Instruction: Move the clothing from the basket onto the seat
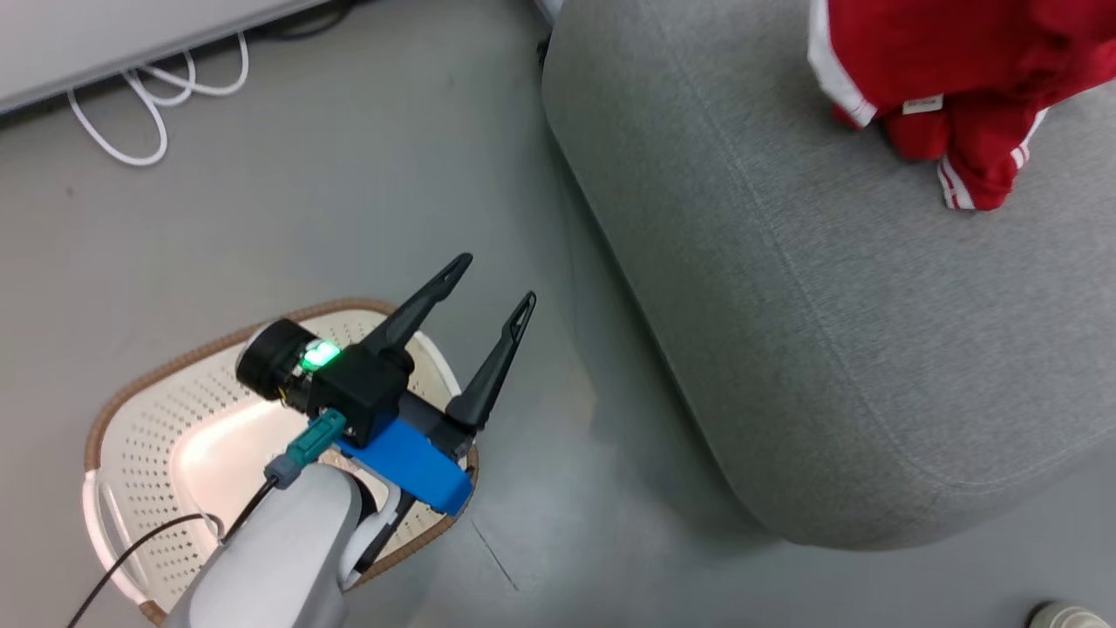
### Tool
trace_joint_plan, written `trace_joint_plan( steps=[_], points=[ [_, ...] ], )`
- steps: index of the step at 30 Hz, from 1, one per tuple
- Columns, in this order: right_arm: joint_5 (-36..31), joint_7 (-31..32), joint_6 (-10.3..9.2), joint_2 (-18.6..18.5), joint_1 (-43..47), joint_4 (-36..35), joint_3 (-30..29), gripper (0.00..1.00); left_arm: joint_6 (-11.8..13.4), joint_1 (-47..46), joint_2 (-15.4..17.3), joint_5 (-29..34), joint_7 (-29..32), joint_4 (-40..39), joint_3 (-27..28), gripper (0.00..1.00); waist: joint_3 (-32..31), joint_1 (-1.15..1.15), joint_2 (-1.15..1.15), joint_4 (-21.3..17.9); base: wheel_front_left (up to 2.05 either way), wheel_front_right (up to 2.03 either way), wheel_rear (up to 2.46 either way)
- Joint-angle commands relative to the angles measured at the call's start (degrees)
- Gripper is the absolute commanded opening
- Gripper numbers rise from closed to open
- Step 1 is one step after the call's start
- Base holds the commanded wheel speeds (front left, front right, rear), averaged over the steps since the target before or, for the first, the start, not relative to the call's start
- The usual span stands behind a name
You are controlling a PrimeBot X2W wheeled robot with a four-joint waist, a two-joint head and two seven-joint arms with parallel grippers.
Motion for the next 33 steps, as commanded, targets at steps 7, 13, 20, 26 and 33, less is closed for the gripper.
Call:
trace_joint_plan(
  steps=[7, 13, 20, 26, 33],
  points=[
    [-7.00, -4.65, -0.05, 0.40, 0.01, 3.94, -12.81, 0.00, -0.24, -4.15, 2.96, 1.09, 1.26, -3.99, -0.21, 1.00, 12.02, -0.01, 0.00, 2.76, 0.00, 0.00, 0.00],
    [-10.24, -5.67, -0.05, 3.27, 3.59, 7.94, -17.30, 0.00, -0.20, -5.67, 4.66, 1.78, 2.08, -6.19, -1.12, 1.00, 15.46, -0.01, 0.00, 3.01, 0.00, 0.00, 0.00],
    [-12.51, -6.28, -0.05, 5.93, 5.51, 11.06, -20.25, 0.00, -0.10, -6.67, 5.77, 1.61, 2.10, -6.88, -1.54, 1.00, 15.83, -0.01, 0.00, 2.90, 0.00, 0.00, 0.00],
    [-14.69, -6.44, -0.05, 7.49, 5.15, 12.10, -20.28, 0.00, 0.64, -5.52, 6.03, 0.84, 1.33, -6.26, -1.09, 1.00, 14.67, -0.01, 0.00, 2.86, 0.00, 0.00, 0.00],
    [-15.46, -6.45, -0.05, 8.55, 5.83, 13.44, -20.21, 1.00, 1.08, -4.27, 5.02, -0.31, 0.28, -4.51, -1.26, 1.00, 11.83, -0.01, 0.00, 3.35, 0.00, 0.00, 0.00]
  ],
)
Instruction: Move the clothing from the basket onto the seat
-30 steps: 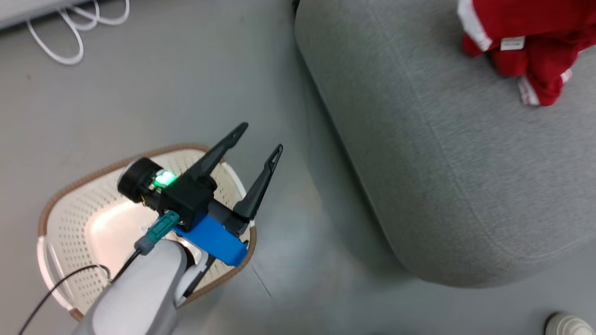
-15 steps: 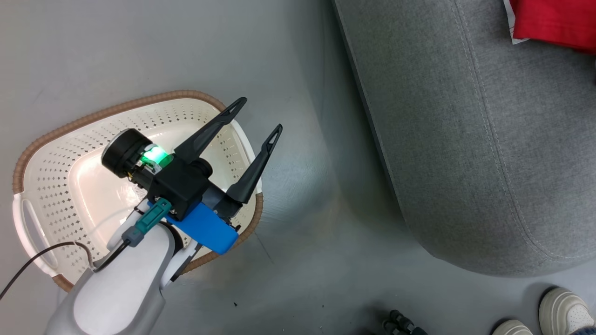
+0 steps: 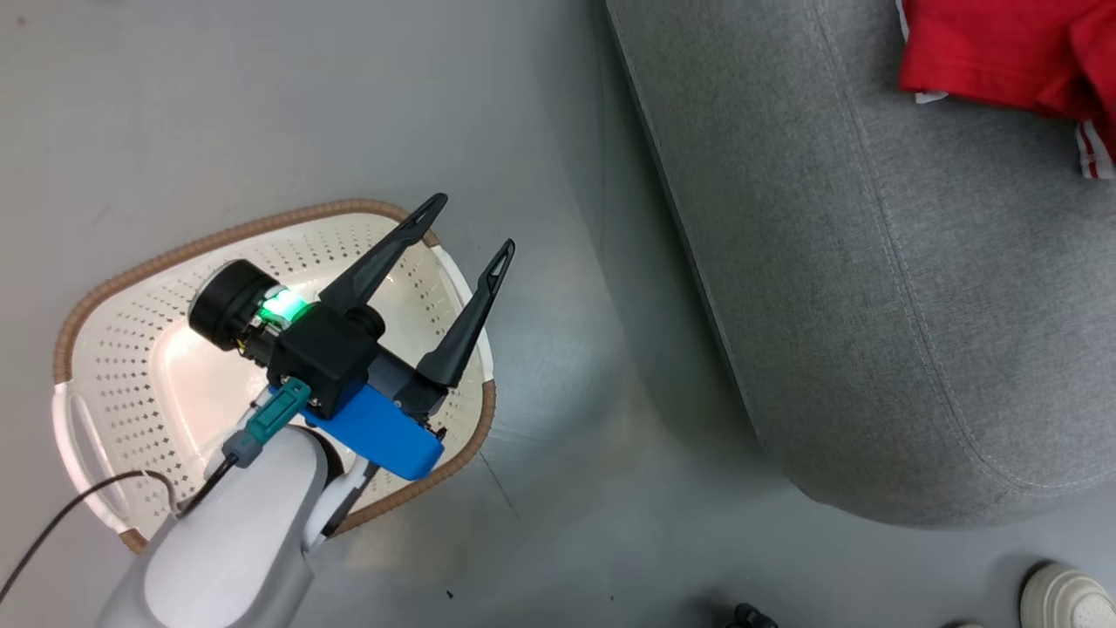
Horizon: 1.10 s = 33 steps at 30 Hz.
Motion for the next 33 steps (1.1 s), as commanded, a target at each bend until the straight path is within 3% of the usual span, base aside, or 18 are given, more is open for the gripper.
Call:
trace_joint_plan(
  steps=[1, 13, 20, 26, 33],
  points=[
    [-0.18, -0.19, -0.04, 0.17, 1.17, 0.19, 0.24, 1.00, 0.31, 1.06, -0.40, -0.48, -0.51, 0.38, 0.13, 1.00, -1.35, 0.00, 0.00, 0.46, 0.00, 0.00, 0.00],
    [0.83, -0.11, -0.05, 0.09, 9.24, -1.13, 5.01, 1.00, 0.30, 7.06, -4.89, -3.84, -2.80, 7.30, 1.29, 1.00, -15.30, 0.00, 0.00, 3.65, 0.00, 0.00, 0.00],
    [2.45, -0.08, -0.05, 0.16, 17.22, -3.92, 6.91, 1.00, 0.31, 13.96, -8.64, -4.59, -2.70, 7.01, 6.20, 1.00, -24.28, 0.00, 0.00, 6.91, 0.00, 0.00, 0.00],
    [3.58, 0.01, -0.05, 1.18, 26.60, -11.17, 8.42, 1.00, -0.23, 19.43, -10.79, -3.85, -2.71, 7.28, 9.99, 1.00, -29.65, 0.00, 0.00, 10.20, 0.00, 0.00, 0.00],
    [2.51, 1.78, -0.04, 4.95, 38.61, -24.86, 7.79, 1.00, -0.59, 24.87, -11.83, -3.52, -2.72, 7.17, 15.69, 1.00, -33.72, 0.00, 0.00, 12.80, 0.00, 0.00, 0.00]
  ],
)
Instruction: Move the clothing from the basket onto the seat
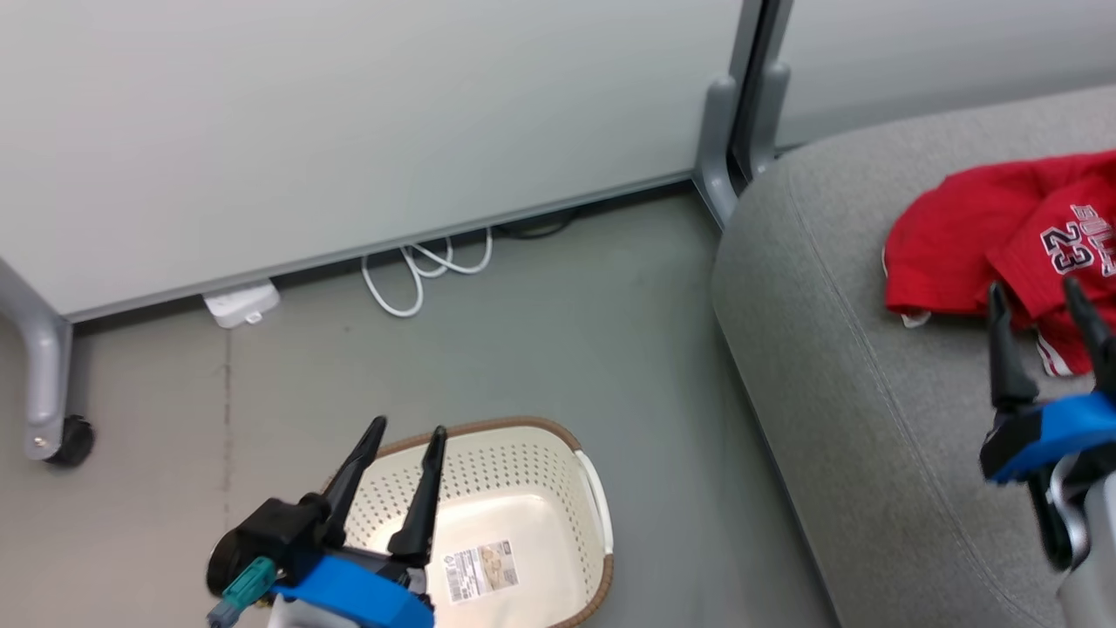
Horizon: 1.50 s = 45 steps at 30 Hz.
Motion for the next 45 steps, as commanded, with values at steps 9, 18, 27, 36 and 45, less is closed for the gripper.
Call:
trace_joint_plan(
  steps=[9, 18, 27, 36, 45],
  points=[
    [-3.00, 4.96, -0.06, 7.36, 15.48, -18.59, -0.07, 1.00, -0.32, 5.12, -1.06, 1.67, -0.15, -0.76, 6.96, 1.00, -4.12, 0.02, 0.00, 4.77, 0.00, 0.00, 0.00],
    [-3.84, 7.96, -0.06, 11.16, 21.98, -26.42, 1.80, 1.00, -0.55, 5.74, -1.64, 1.80, -0.16, -1.13, 10.54, 1.00, -4.30, 0.02, 0.00, 7.03, 0.00, 0.00, 0.00],
    [-4.68, 9.00, -0.06, 13.10, 23.80, -27.50, 3.28, 1.00, -0.71, 6.09, -1.66, 1.87, -0.16, 0.13, 12.90, 1.00, -4.91, 0.02, 0.00, 8.25, 0.00, 0.00, 0.00],
    [-4.41, 9.42, -0.05, 12.80, 24.69, -27.78, 3.14, 1.00, -0.74, 6.73, -1.60, 1.53, -0.16, 1.08, 12.25, 1.00, -5.75, 0.02, 0.00, 8.63, 0.00, 0.00, 0.00],
    [-4.08, 9.54, 0.00, 12.99, 24.41, -27.44, 2.63, 0.00, -0.48, 6.52, -1.85, 1.22, 0.03, 1.69, 12.03, 0.00, -6.40, 0.02, 0.00, 8.52, 0.00, 0.00, 0.00]
  ],
)
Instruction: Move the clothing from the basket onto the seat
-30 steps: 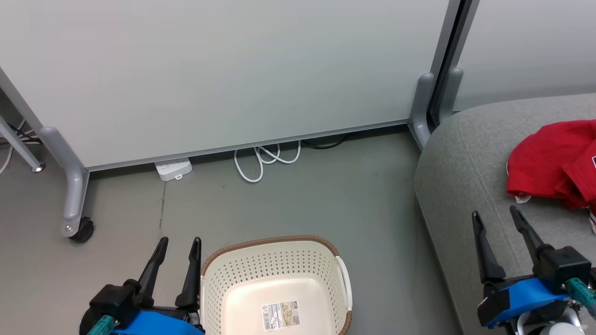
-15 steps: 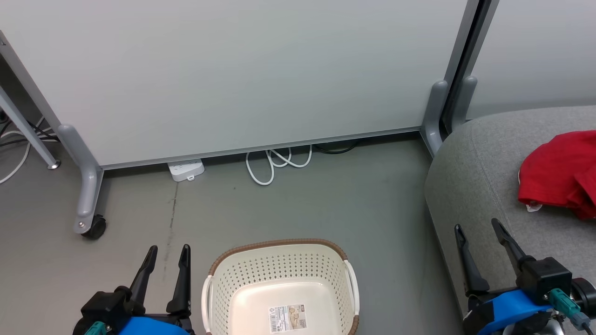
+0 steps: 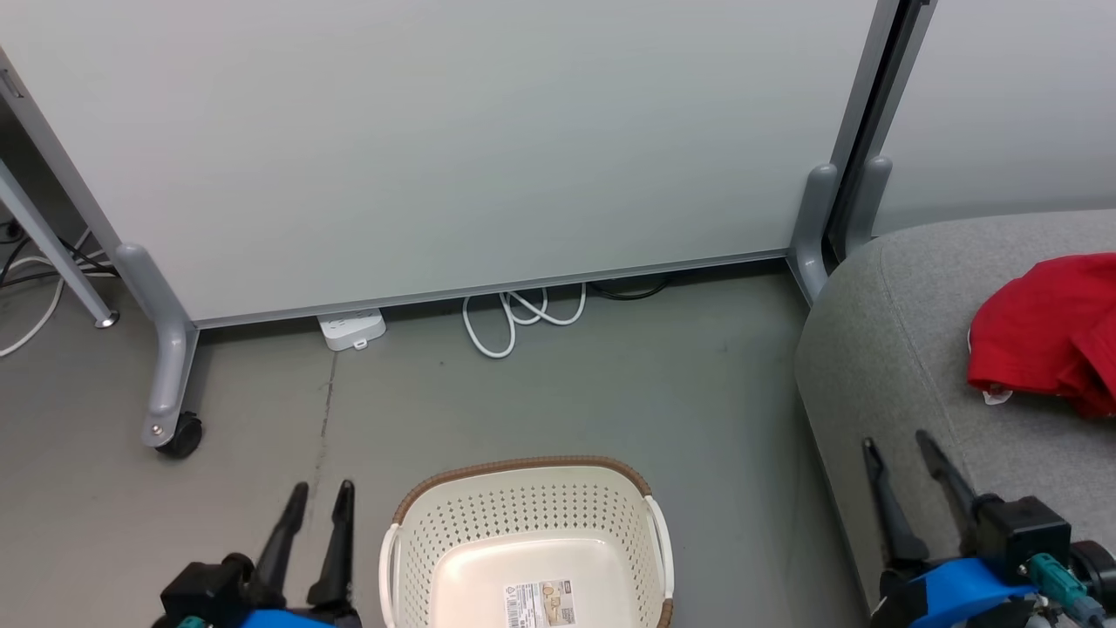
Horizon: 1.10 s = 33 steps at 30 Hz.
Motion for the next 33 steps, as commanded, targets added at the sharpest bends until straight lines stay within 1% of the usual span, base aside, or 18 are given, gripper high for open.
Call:
trace_joint_plan(
  steps=[1, 8, 25, 26, 33],
  points=[
    [0.16, 0.03, 0.01, 0.01, -0.03, 0.18, -0.03, 0.00, 0.00, 0.04, -0.03, -0.13, 0.05, 0.07, 0.03, 0.00, 0.00, 0.00, 0.00, 0.00, 0.00, 0.00, 0.00],
    [0.63, 0.24, 0.03, 0.23, 0.45, 4.20, 0.04, 0.00, 0.00, 2.19, -0.71, -0.41, 0.40, 3.63, 0.06, 0.00, -0.02, 0.00, 0.00, -0.01, 0.00, 0.00, 0.00],
    [20.91, 2.48, 0.02, 0.88, -1.54, 5.48, -1.10, 0.00, -0.05, 1.05, -0.88, -16.80, 5.10, 1.57, 2.91, 0.00, 0.01, 0.00, 0.00, -0.17, 0.00, 0.00, 0.00],
    [23.06, 2.72, 0.01, 0.95, -1.71, 5.61, -1.21, 0.00, -0.06, 0.93, -0.90, -18.52, 5.60, 1.35, 3.21, 0.00, 0.02, 0.00, 0.00, -0.19, 0.00, 0.00, 0.00],
    [30.16, 3.50, 0.01, 1.17, -2.43, 6.07, -1.57, 0.00, -0.08, 0.55, -0.97, -24.26, 7.25, 0.61, 4.16, 0.00, 0.03, 0.00, 0.00, -0.26, 0.00, 0.00, 0.00]
  ],
)
